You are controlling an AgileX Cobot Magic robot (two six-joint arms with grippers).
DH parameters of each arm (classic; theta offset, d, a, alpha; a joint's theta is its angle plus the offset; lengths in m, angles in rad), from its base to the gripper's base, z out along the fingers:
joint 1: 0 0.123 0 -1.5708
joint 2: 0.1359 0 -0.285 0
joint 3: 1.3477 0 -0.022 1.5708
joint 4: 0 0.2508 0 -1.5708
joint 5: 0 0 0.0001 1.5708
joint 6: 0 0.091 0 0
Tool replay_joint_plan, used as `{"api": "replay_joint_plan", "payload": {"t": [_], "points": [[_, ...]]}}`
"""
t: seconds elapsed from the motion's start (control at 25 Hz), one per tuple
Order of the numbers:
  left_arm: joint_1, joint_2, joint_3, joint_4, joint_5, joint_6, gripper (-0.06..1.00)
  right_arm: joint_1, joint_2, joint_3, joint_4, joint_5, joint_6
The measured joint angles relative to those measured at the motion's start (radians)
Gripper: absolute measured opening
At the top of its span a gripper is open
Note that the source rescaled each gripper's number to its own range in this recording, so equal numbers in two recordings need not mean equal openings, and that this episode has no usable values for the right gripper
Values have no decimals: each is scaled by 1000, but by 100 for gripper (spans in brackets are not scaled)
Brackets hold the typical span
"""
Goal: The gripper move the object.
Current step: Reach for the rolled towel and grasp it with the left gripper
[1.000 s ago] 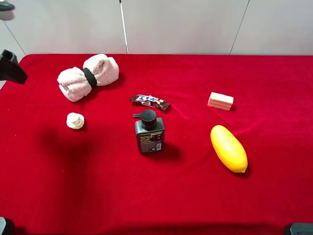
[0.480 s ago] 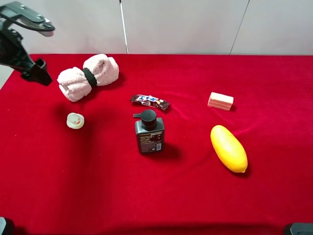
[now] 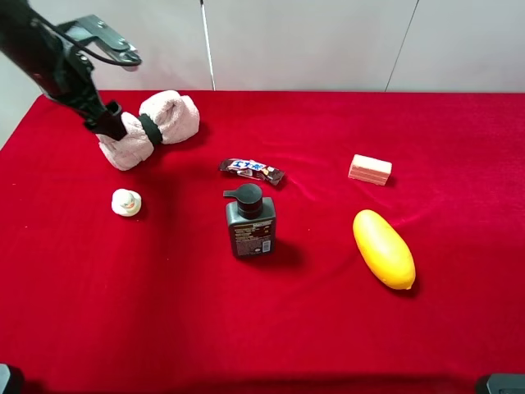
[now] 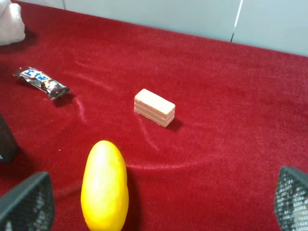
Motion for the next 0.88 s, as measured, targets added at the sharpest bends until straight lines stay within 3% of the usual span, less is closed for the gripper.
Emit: {"api": "replay_joint_plan", "payload": {"t": [0.36,0.88], "points": [[-50,142,-97,-1,-2,1,97,0,0,0,0,0,0],[-55,241,-101,2,-48,5,97,0,0,0,0,0,0]]}}
